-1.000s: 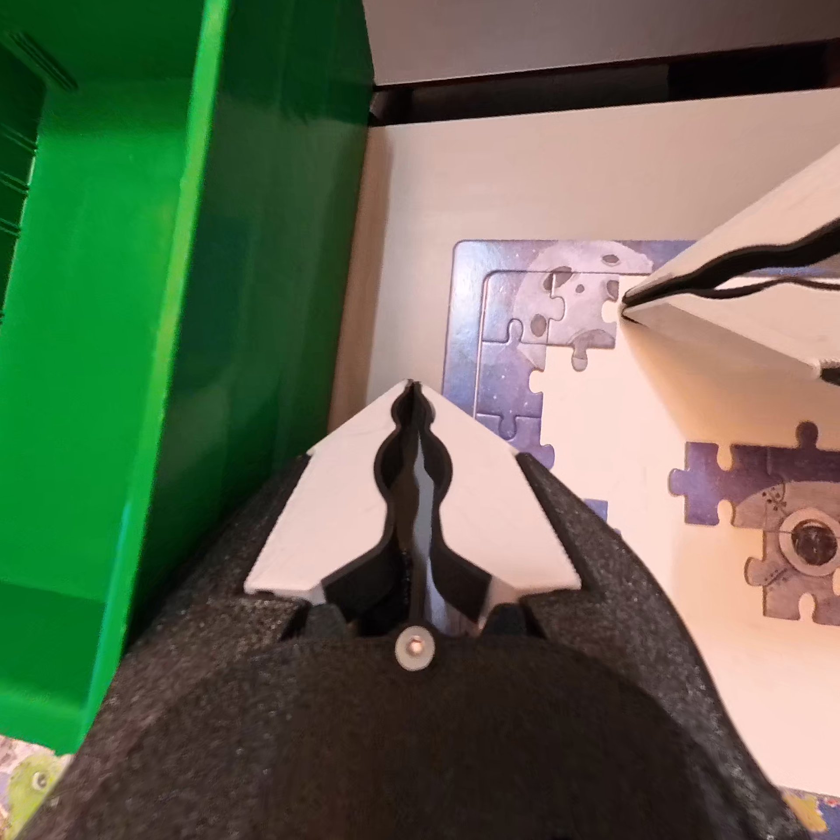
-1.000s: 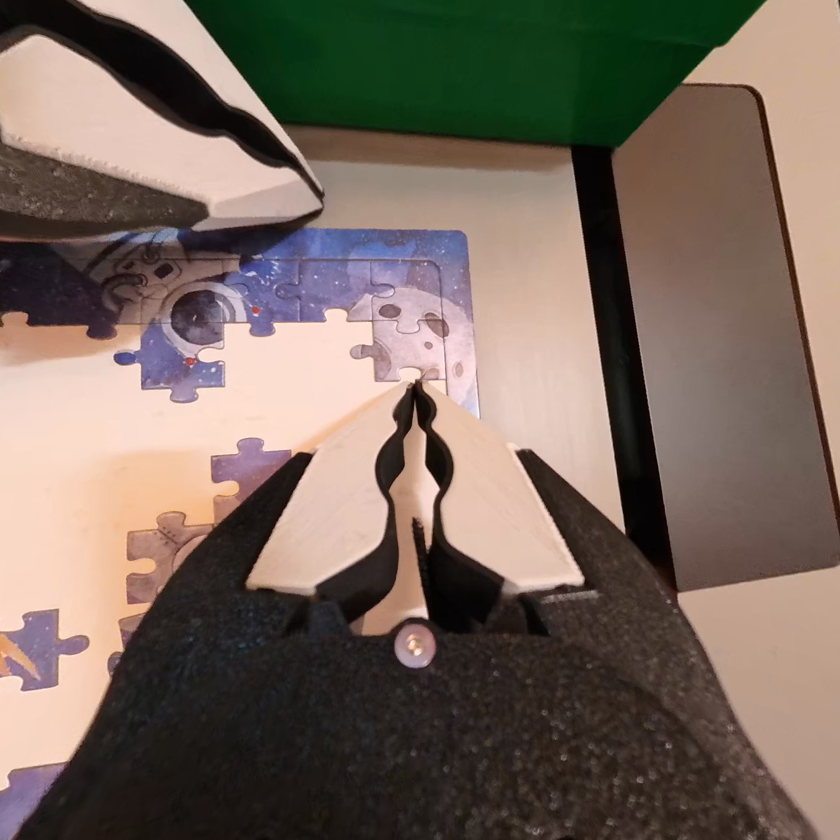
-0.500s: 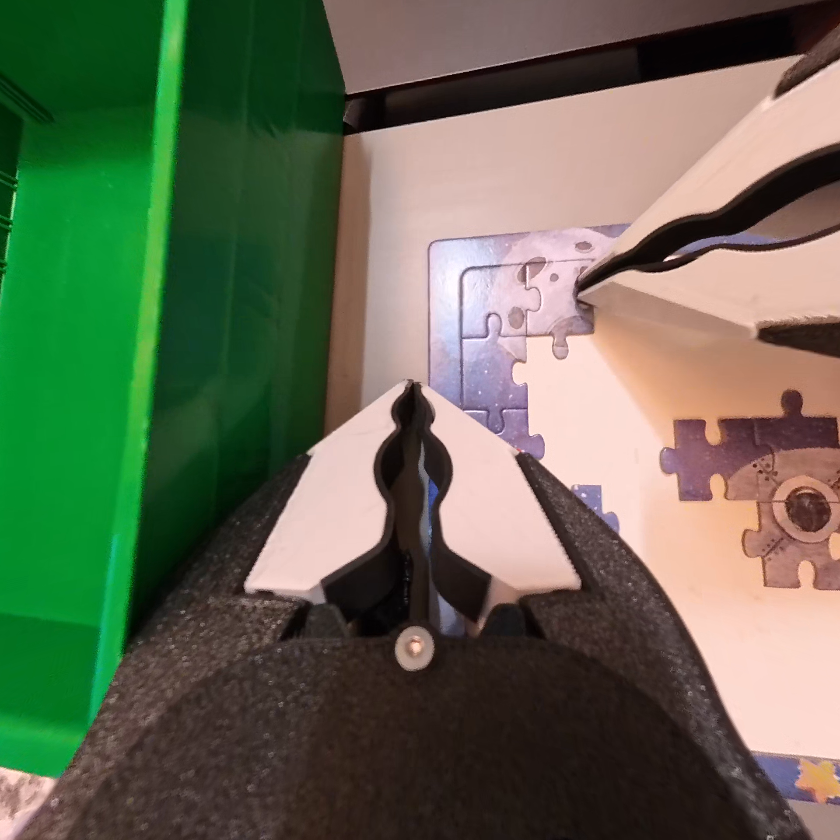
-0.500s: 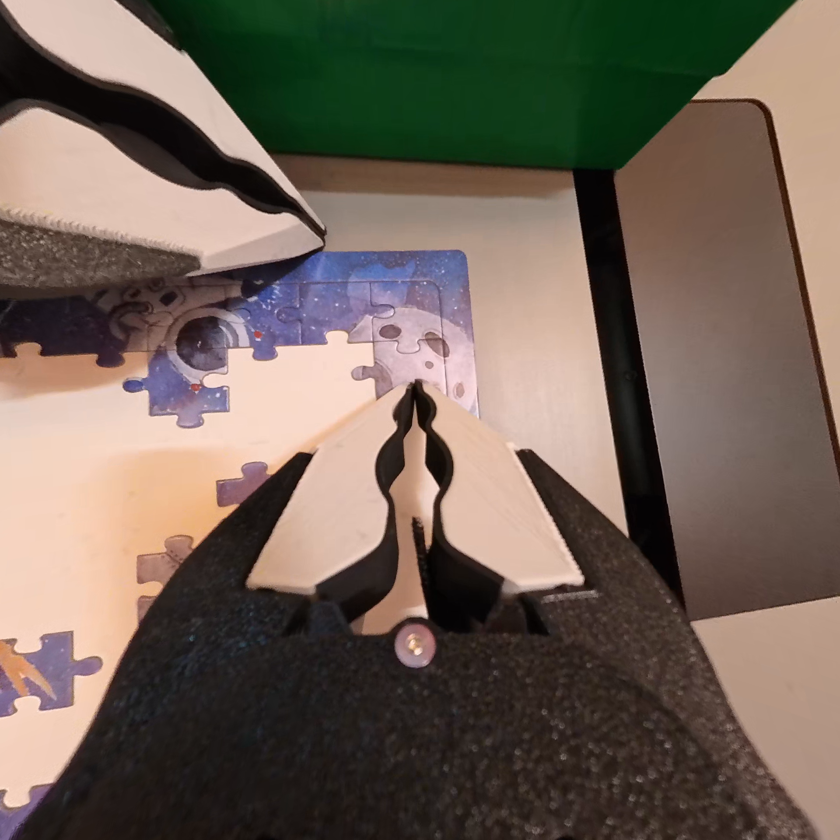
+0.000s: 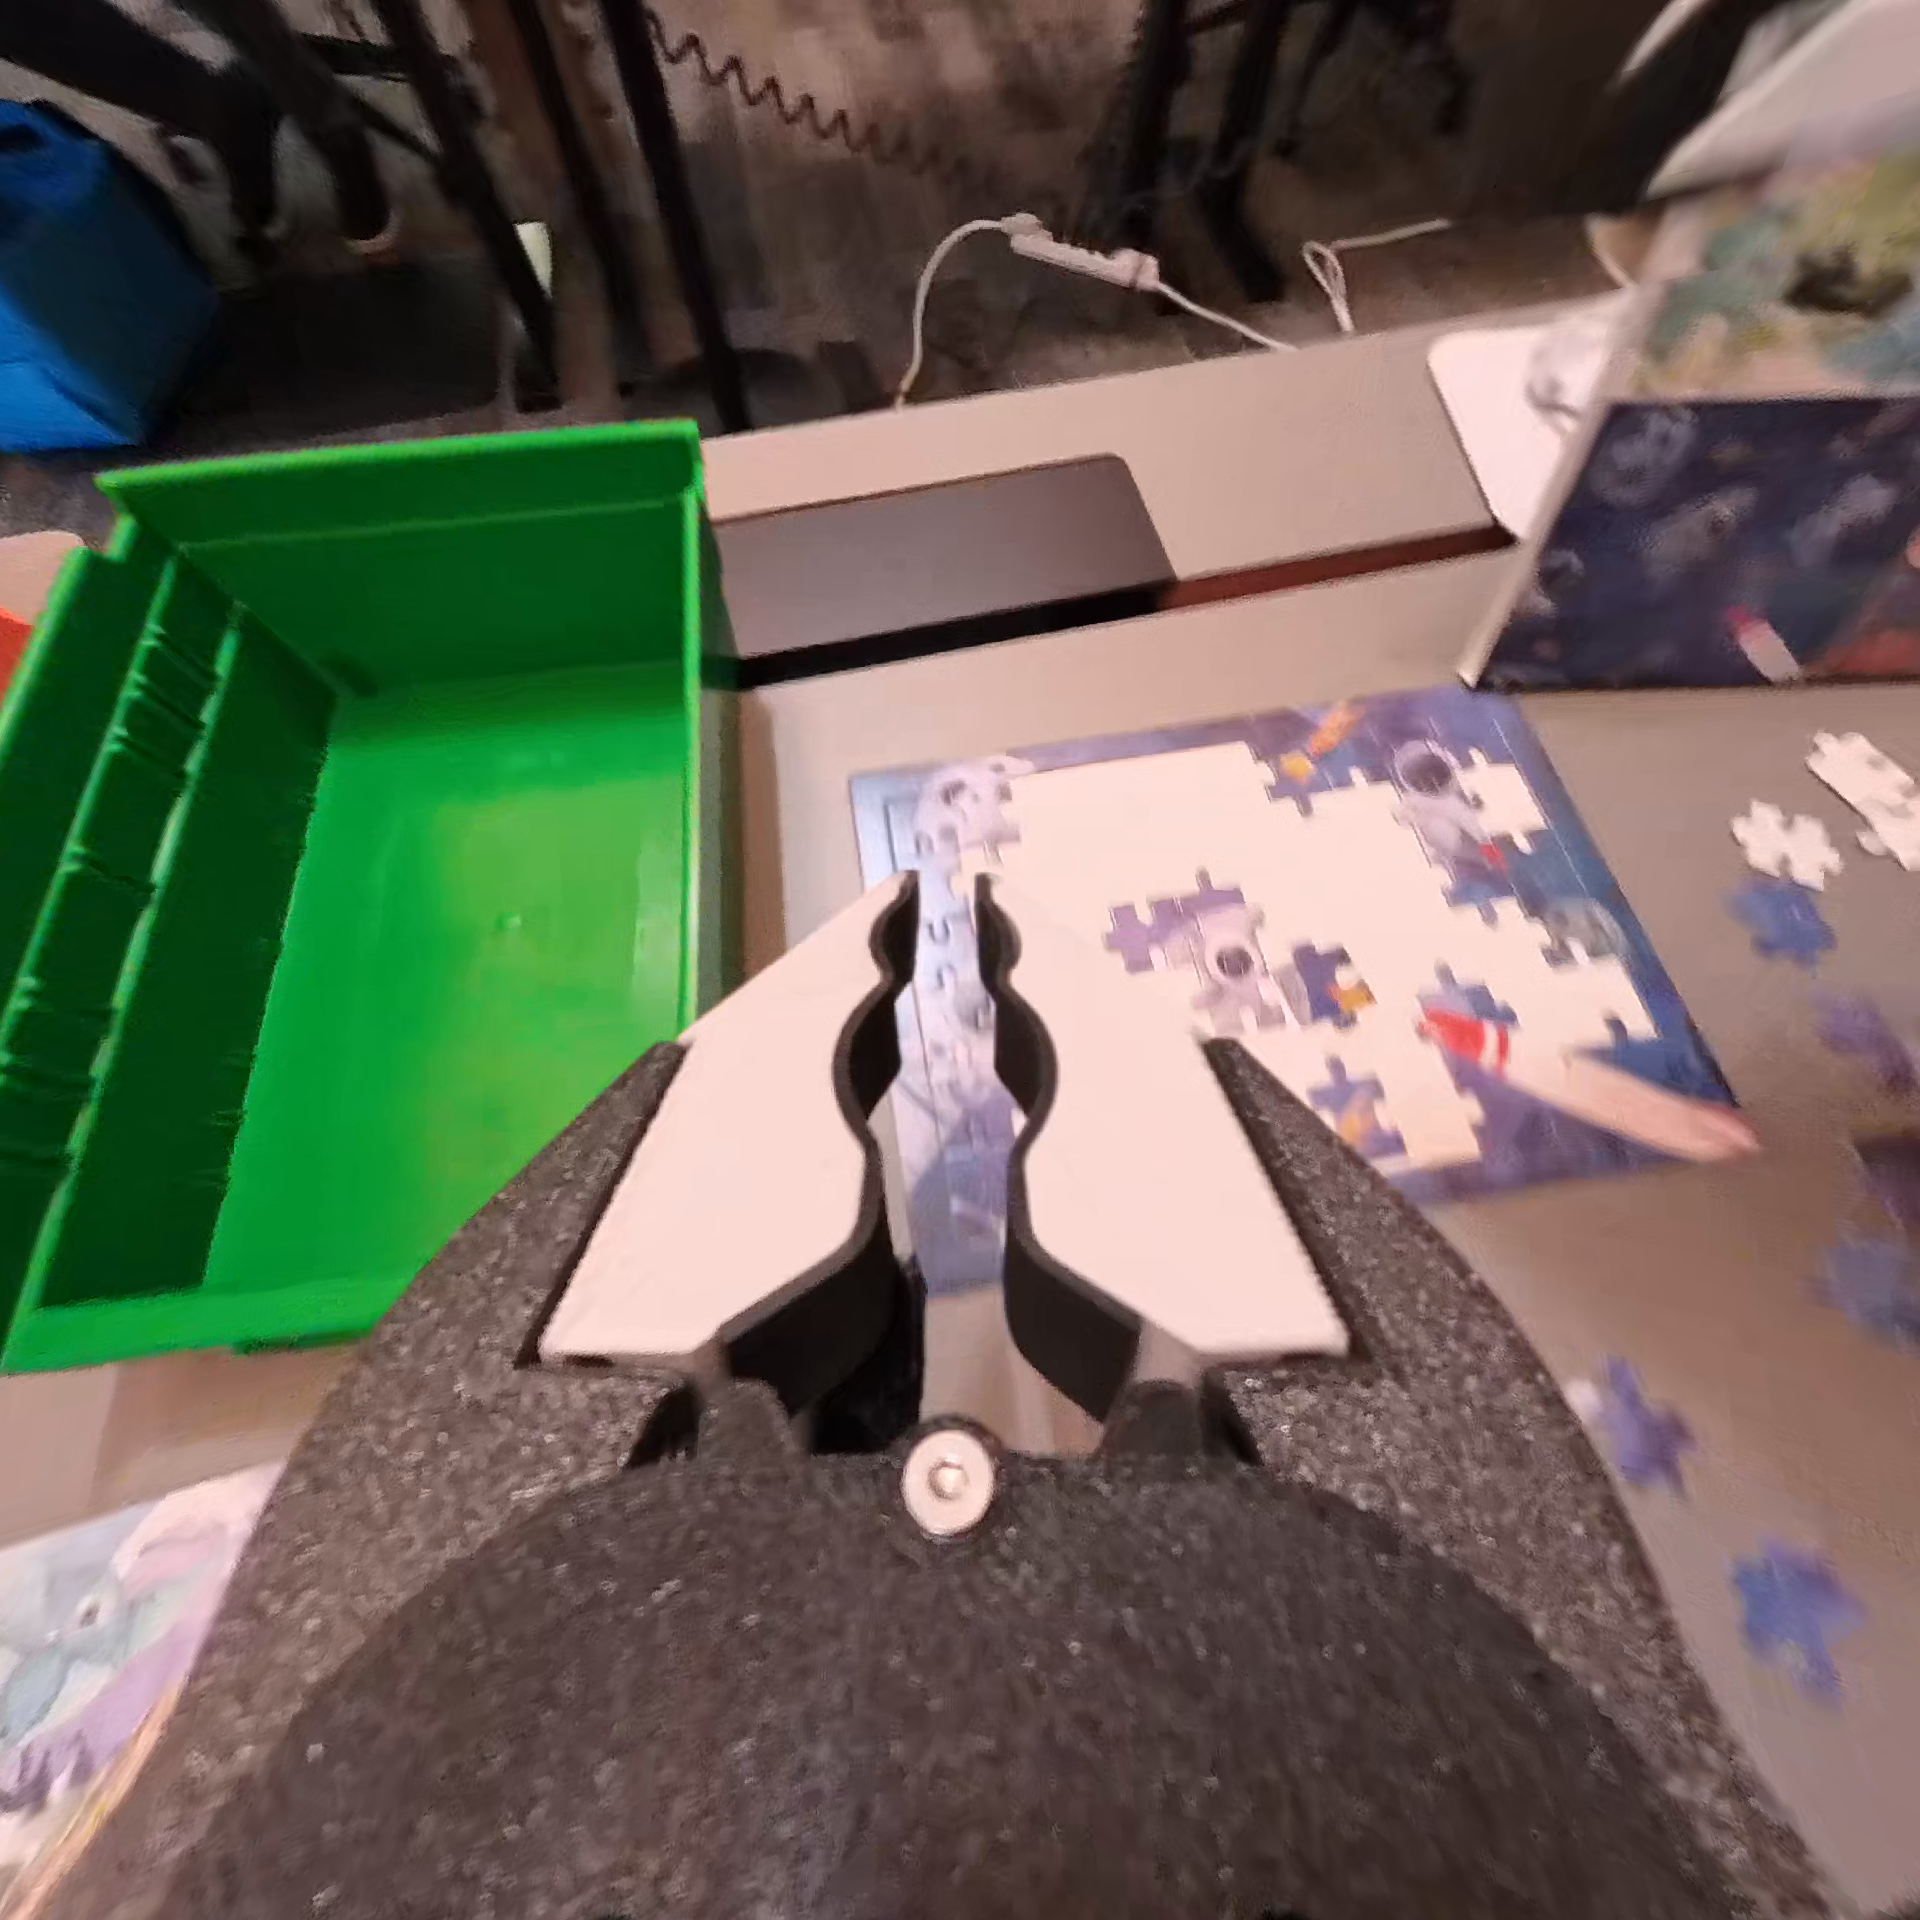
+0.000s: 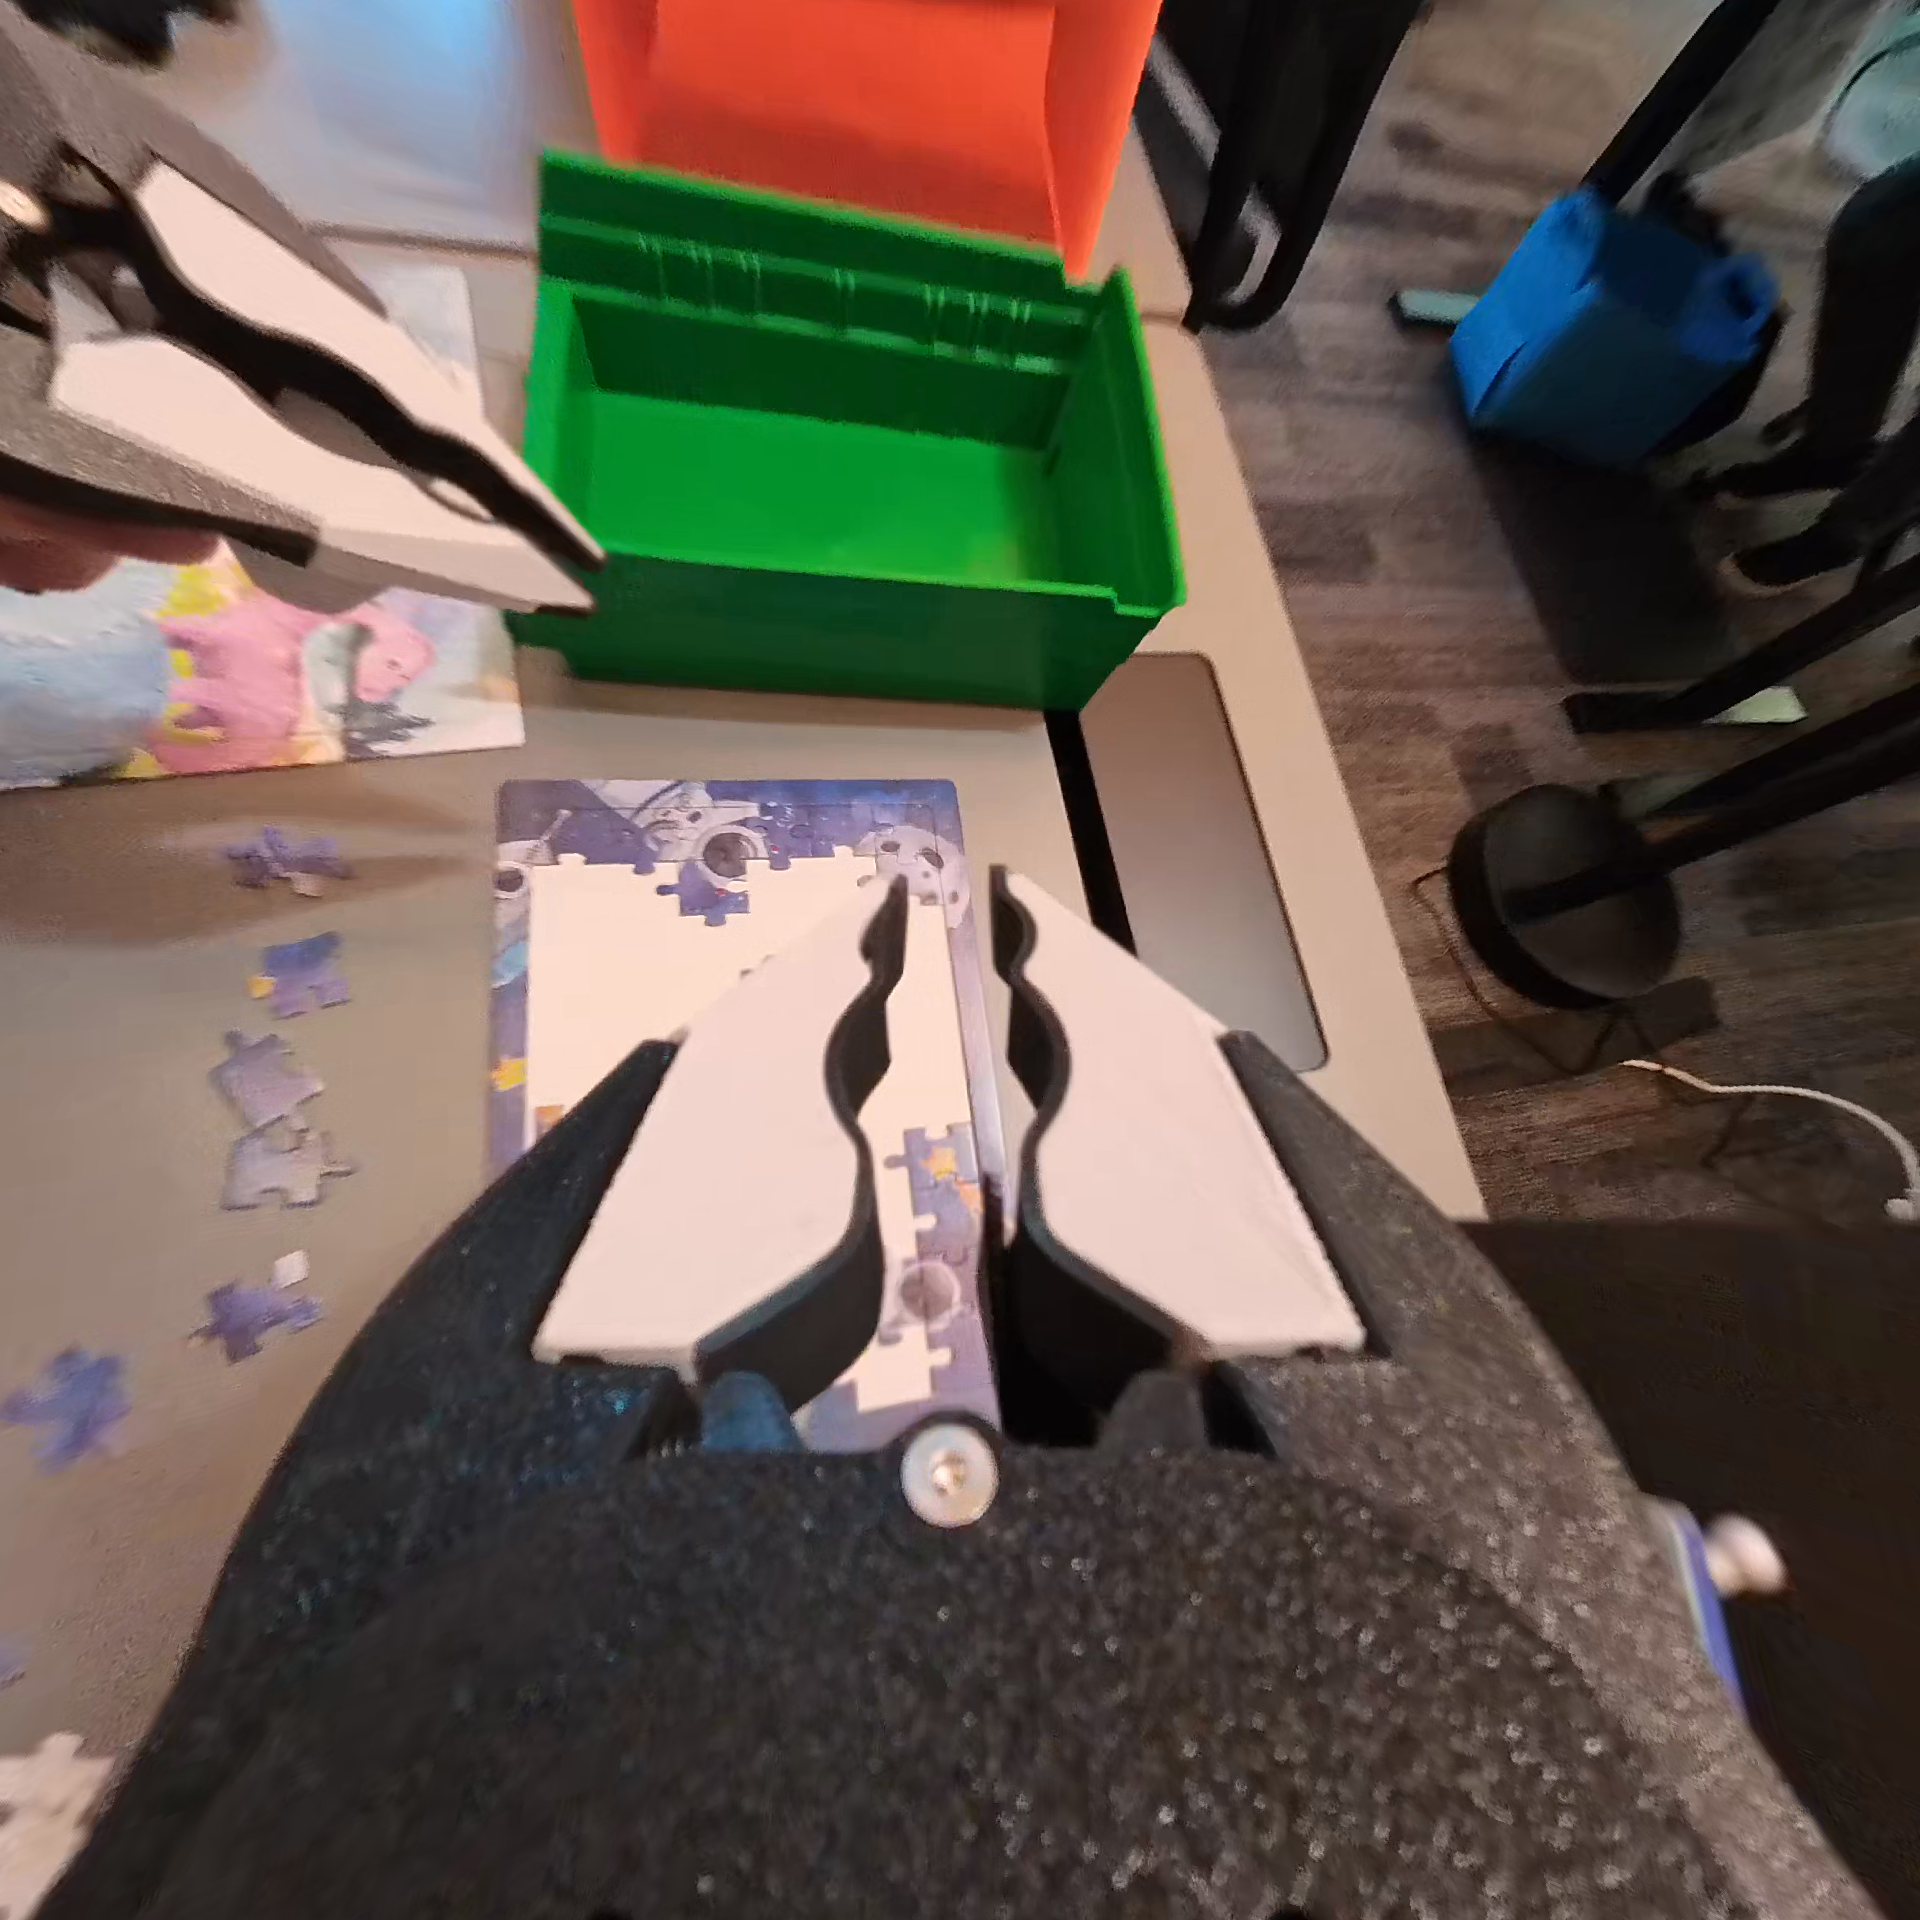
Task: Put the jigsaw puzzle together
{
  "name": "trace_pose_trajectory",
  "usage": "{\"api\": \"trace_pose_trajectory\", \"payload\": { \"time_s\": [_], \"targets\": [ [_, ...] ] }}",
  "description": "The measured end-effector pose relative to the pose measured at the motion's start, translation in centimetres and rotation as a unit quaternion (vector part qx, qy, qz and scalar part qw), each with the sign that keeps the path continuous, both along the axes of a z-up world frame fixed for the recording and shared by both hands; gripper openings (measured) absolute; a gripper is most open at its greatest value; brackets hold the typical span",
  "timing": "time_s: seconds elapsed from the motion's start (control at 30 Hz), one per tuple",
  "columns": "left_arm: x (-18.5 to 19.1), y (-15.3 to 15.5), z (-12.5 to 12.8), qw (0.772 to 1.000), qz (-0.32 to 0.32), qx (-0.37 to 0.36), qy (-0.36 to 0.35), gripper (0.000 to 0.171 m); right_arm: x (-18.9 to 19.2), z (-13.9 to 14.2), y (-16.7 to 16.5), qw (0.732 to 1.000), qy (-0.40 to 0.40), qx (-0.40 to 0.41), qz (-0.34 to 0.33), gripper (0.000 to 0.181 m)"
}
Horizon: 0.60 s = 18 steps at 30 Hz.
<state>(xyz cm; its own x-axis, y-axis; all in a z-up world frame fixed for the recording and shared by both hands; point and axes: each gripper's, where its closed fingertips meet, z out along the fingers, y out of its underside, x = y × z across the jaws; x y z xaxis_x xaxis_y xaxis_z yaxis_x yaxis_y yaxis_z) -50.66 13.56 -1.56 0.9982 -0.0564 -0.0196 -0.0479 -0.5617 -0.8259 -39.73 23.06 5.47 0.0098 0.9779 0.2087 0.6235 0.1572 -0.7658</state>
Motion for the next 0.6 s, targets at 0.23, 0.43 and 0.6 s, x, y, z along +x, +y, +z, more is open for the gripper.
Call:
{"api": "trace_pose_trajectory", "payload": {
  "time_s": [0.23, 0.43, 0.6],
  "targets": [
    [3.1, -10.9, -6.1, 0.997, -0.045, -0.035, -0.055, 0.014, 10.6, -0.1, -8.4, 0.989, 0.122, -0.078, -0.015, 0.066],
    [4.9, -15.5, -10.3, 0.991, -0.061, -0.068, -0.101, 0.021, 20.8, -12.2, -18.2, 0.973, 0.067, -0.194, -0.110, 0.062],
    [7.3, -15.7, -11.4, 0.983, -0.129, -0.105, -0.077, 0.024, 26.6, -16.2, -23.8, 0.942, 0.068, -0.235, -0.228, 0.054]
  ]
}}
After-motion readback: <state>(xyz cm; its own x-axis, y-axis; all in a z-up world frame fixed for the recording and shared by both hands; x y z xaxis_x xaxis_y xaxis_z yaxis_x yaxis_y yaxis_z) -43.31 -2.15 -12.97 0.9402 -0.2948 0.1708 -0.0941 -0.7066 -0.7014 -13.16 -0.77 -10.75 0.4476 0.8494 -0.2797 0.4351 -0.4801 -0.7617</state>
